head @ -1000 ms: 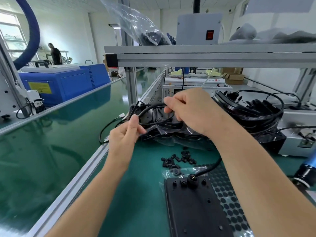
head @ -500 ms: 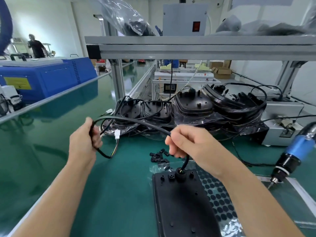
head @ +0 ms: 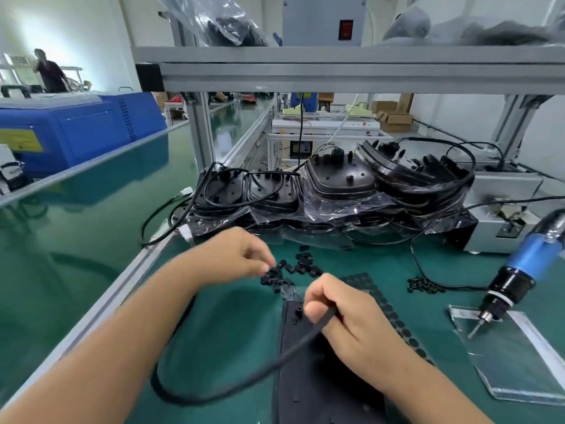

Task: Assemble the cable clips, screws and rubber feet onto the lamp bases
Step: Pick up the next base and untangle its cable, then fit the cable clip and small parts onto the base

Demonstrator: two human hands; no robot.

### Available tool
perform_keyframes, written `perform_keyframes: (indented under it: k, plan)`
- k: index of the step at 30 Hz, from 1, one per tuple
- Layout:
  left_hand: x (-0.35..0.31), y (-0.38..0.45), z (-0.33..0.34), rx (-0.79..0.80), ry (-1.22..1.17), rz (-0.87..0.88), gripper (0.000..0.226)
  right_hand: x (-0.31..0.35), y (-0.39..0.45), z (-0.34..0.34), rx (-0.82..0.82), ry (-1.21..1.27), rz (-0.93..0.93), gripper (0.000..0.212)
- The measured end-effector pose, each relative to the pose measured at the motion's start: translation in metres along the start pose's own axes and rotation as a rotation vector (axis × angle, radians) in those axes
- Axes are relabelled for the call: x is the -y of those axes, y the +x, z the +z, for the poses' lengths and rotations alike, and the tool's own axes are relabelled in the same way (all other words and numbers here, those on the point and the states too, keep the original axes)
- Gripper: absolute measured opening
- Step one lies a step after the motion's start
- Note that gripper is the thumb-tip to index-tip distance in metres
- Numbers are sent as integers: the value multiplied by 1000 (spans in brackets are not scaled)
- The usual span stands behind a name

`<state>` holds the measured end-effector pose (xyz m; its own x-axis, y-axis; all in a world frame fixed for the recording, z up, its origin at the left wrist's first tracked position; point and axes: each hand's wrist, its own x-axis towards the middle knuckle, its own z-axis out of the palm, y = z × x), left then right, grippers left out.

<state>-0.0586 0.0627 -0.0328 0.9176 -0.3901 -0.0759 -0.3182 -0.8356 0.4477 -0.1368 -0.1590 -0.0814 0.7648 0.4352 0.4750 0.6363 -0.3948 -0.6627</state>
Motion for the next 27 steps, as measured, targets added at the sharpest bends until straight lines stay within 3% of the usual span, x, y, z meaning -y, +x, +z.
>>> perform_keyframes:
  k: [3,9,14,19,24,27]
  plan:
    - [-20,28,36,-108,185,-39,20,-2,-5,-1,92,-65,31,12]
    - [-15,32,65,-227,174,-159,19,-11,-16,-25,227,-86,66,59]
    - [-11,25,66,-233,145,-202,25,-21,-15,-46,251,62,194,42]
    - [-12,21,63,-236,132,-248,19,-24,-7,-43,150,61,220,36]
    - [-5,12,55,-307,-161,-281,9,-26,-3,-37,106,95,279,24]
    - [0,6,53,-289,-367,-294,22,-25,-1,-37,117,109,311,21]
